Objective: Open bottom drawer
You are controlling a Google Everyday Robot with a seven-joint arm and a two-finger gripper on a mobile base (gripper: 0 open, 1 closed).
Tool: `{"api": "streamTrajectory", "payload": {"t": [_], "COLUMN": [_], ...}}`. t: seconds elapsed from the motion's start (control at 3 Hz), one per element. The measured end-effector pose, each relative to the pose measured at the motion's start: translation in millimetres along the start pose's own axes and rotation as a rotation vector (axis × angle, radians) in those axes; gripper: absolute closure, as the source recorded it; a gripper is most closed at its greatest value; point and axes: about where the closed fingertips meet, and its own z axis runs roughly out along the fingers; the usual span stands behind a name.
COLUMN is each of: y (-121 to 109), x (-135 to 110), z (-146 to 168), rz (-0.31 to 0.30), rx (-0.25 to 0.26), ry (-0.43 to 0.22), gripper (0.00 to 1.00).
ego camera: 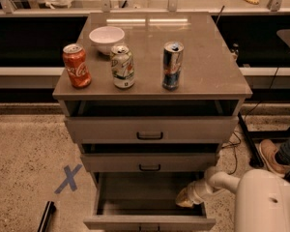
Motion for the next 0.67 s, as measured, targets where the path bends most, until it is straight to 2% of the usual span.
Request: {"api": "streamTrajectory", "payload": {"t": [0.33,0.67], "y": [-8.4,-4.1], "x": [2.2,-5.1], "z": [37.5,58.4], "rz": [-0.047,-0.075], "rx": [-0.027,-0.058], "ry": [-0.035,-0.045], "gripper": [0.98,1.00]}}
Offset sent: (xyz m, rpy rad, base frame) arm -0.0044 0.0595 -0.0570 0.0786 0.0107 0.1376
